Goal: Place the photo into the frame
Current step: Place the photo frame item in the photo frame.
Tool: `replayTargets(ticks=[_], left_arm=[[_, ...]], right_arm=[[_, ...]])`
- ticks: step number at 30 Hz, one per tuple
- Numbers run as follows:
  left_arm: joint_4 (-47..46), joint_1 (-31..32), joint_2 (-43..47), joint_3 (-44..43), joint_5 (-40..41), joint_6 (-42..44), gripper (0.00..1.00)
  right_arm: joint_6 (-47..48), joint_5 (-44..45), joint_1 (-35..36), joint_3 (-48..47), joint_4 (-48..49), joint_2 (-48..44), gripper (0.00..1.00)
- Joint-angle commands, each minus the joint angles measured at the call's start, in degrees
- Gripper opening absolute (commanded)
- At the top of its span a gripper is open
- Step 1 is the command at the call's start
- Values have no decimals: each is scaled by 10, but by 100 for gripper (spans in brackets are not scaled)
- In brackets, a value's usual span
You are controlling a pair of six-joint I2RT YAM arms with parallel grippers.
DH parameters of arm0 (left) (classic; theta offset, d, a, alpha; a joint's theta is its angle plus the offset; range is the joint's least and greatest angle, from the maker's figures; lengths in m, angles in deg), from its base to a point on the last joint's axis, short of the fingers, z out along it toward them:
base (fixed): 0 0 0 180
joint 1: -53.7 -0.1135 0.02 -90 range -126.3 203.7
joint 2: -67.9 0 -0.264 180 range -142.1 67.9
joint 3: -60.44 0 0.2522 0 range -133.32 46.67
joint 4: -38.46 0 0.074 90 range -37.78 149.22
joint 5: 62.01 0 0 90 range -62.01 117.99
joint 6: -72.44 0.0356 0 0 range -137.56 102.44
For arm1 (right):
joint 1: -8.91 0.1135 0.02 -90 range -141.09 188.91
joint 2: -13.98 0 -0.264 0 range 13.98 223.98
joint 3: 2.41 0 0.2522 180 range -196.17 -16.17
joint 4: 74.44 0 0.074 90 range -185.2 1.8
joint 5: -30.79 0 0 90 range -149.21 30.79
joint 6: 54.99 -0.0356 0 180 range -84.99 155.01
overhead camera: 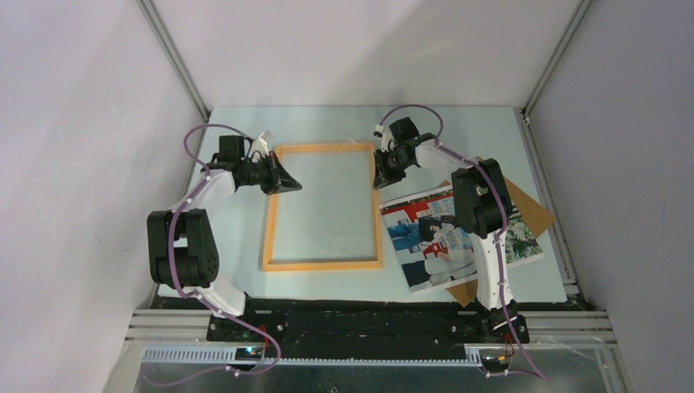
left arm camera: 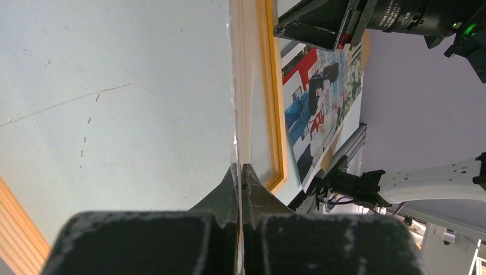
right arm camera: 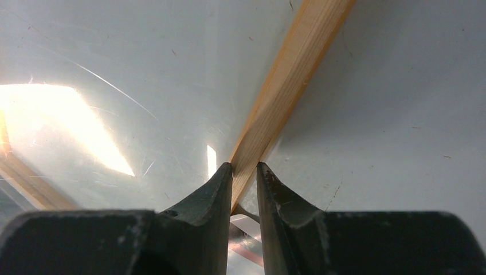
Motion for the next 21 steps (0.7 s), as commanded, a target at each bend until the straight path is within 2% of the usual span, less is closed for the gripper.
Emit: replayTargets(ticks=[1, 10, 21], left_arm=[[8, 12, 6, 2, -38, -12, 0], [16, 11, -10, -1, -31, -14, 0], [36, 32, -21, 0, -15, 24, 0]], right_arm=[[8, 1, 15, -1, 8, -2, 26], [15, 20, 15, 1, 7, -3, 26], [21, 25, 17, -6, 3, 0, 26]])
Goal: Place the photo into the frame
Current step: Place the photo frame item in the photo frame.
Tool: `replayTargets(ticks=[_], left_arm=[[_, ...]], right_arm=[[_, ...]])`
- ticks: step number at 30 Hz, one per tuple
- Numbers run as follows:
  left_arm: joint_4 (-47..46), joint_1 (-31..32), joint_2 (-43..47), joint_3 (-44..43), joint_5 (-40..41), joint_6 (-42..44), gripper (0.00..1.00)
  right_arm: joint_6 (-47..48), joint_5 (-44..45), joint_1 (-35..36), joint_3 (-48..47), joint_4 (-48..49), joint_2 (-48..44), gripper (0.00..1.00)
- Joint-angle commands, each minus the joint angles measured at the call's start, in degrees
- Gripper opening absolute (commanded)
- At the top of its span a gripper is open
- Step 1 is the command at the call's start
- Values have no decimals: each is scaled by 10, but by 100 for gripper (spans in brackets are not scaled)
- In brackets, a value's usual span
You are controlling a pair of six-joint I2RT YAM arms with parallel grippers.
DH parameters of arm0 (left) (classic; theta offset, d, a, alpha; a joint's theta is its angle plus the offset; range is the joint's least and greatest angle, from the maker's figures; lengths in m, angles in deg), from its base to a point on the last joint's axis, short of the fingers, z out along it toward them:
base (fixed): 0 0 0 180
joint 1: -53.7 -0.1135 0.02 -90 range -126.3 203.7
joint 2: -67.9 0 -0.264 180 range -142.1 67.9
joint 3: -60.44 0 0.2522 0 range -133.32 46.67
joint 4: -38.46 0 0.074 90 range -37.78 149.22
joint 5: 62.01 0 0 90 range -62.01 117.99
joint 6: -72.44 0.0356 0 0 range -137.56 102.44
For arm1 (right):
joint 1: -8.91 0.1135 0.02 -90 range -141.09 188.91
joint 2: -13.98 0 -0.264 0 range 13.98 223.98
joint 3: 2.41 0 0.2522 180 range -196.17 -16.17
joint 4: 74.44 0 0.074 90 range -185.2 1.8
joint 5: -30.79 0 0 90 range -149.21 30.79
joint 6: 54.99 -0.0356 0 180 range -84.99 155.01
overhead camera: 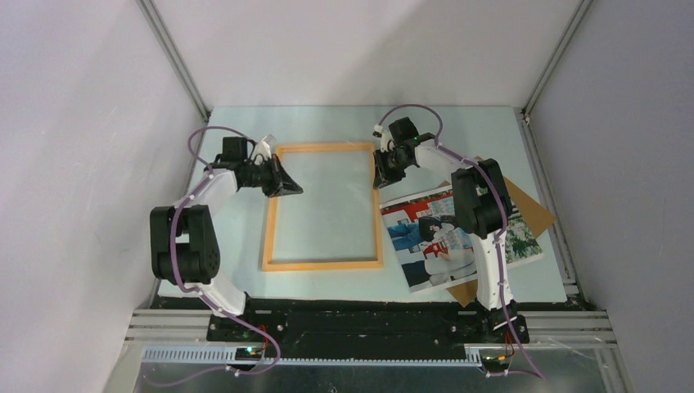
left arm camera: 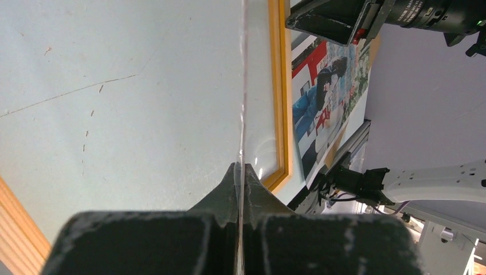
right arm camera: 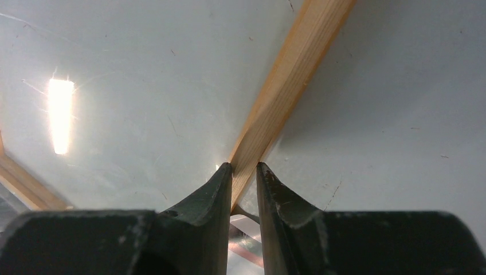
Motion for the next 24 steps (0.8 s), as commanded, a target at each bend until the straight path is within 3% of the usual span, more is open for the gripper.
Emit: replayTargets(ticks=[1, 24], left_arm=[[26, 28, -5, 1, -21, 19, 0], [84, 29, -11, -35, -25, 34, 0]], right_arm=[[15, 16, 15, -6, 3, 0, 26], [38, 34, 20, -3, -6, -2, 25]])
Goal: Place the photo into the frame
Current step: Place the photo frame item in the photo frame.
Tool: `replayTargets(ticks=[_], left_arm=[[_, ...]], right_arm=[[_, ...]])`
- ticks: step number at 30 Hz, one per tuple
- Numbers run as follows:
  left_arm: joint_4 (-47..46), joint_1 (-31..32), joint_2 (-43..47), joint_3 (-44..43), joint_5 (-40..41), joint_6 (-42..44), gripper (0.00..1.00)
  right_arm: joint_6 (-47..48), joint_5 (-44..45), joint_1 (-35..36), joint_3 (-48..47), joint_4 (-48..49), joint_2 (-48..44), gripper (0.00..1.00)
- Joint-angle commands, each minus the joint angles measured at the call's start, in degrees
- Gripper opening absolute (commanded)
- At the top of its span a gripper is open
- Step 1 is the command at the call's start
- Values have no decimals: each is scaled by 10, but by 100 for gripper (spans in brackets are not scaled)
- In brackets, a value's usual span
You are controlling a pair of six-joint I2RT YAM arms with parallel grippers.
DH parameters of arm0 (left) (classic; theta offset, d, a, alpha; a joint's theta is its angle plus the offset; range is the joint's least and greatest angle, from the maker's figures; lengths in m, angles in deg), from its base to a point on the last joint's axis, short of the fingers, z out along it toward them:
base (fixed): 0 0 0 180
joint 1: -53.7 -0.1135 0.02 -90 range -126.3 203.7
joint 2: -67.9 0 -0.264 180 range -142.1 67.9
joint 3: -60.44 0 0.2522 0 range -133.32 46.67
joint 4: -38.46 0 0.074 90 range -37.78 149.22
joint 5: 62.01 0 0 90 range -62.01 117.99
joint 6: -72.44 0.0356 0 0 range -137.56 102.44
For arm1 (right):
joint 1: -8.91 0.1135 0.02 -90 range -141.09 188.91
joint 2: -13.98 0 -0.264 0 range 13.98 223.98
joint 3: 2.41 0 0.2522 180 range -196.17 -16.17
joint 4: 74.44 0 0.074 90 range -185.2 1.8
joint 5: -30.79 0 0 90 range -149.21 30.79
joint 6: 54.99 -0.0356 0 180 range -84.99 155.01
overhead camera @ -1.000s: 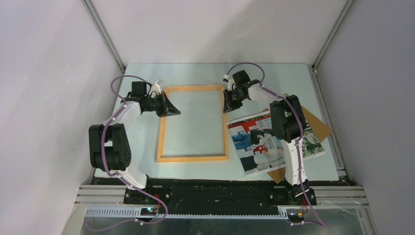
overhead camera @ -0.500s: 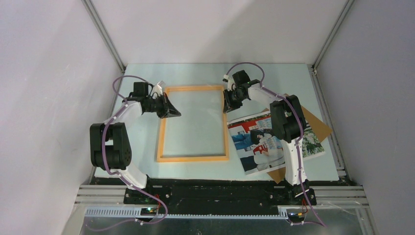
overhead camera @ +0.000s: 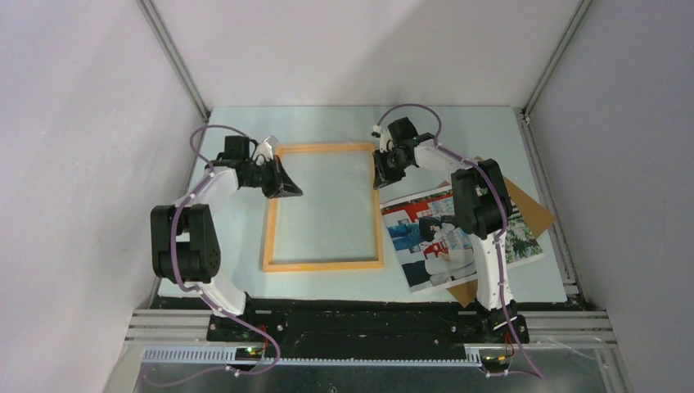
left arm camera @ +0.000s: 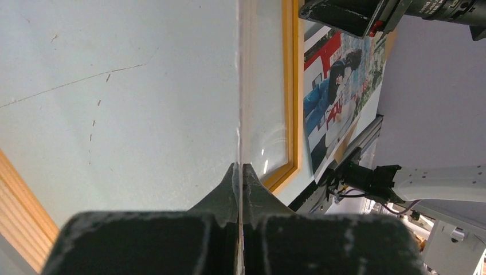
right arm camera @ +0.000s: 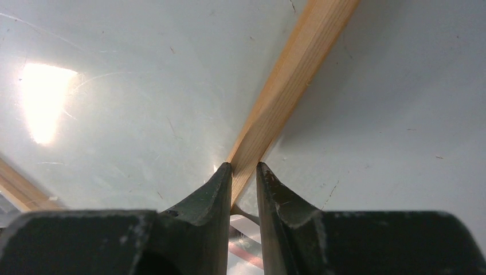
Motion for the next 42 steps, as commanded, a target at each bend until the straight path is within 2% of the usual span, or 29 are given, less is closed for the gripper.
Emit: replayTargets(ticks=[1, 15, 42], left_arm=[[49, 22, -7, -28, -50, 11, 0], [92, 23, -12, -66, -80, 19, 0], [156, 36, -21, -91, -86, 54, 0]], right_arm=[[23, 25, 17, -2, -4, -1, 25], [32, 30, 18, 1, -6, 1, 24], [32, 35, 20, -1, -9, 5, 22]])
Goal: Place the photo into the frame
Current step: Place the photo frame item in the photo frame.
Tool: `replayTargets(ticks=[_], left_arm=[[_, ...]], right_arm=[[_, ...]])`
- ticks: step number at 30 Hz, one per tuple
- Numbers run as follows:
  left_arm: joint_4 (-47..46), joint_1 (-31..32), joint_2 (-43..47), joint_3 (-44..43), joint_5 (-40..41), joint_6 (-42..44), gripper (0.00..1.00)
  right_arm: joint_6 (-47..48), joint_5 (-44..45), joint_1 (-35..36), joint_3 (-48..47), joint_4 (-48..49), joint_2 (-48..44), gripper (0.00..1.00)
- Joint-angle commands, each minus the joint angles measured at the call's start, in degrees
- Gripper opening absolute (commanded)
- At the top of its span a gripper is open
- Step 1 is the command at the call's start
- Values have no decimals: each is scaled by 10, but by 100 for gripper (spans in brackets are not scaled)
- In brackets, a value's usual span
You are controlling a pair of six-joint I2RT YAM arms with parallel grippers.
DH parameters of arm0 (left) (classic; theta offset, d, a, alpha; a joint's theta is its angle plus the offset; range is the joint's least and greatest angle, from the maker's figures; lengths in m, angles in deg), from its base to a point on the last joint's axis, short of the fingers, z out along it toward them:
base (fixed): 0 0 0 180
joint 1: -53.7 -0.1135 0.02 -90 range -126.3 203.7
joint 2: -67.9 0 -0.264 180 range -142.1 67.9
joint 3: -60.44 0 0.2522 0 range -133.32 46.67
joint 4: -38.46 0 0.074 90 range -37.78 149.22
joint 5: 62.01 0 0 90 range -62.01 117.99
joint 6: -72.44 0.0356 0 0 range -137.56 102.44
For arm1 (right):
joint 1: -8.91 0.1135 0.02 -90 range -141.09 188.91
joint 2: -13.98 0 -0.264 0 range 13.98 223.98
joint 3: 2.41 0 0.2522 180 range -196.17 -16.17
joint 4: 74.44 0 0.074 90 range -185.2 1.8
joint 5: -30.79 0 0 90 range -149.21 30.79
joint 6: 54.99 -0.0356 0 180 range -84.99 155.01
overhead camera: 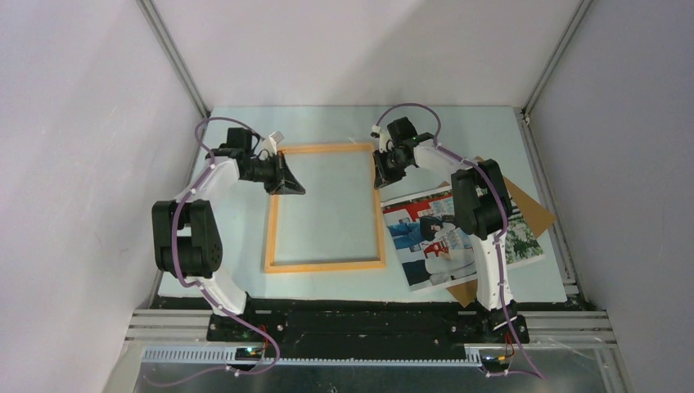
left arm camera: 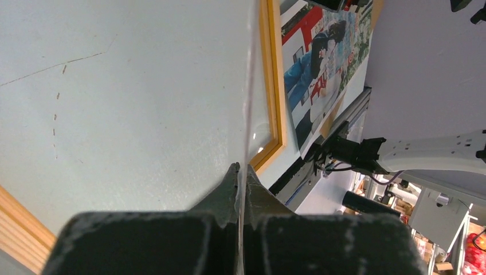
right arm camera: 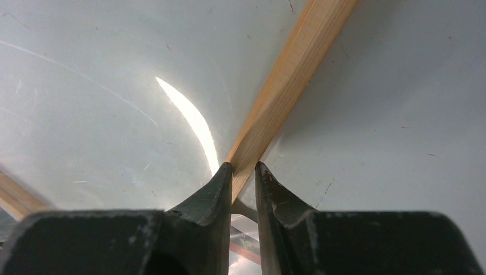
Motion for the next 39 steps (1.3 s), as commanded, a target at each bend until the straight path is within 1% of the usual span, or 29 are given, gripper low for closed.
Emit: replayTargets(ticks=[1, 13, 25, 33, 39], left_arm=[[51, 24, 4, -17, -50, 9, 0], [73, 23, 1, -24, -41, 1, 0], [109, 21, -4, -51, -30, 21, 0], [119, 22, -13, -55, -52, 14, 0], [120, 22, -17, -67, -89, 7, 0]], right_arm=[[17, 20, 16, -1, -4, 8, 22], [17, 21, 17, 0, -5, 8, 22], [30, 22, 18, 2, -4, 8, 21], [32, 23, 20, 1, -5, 12, 21], [33, 24, 22, 0, -5, 12, 21]])
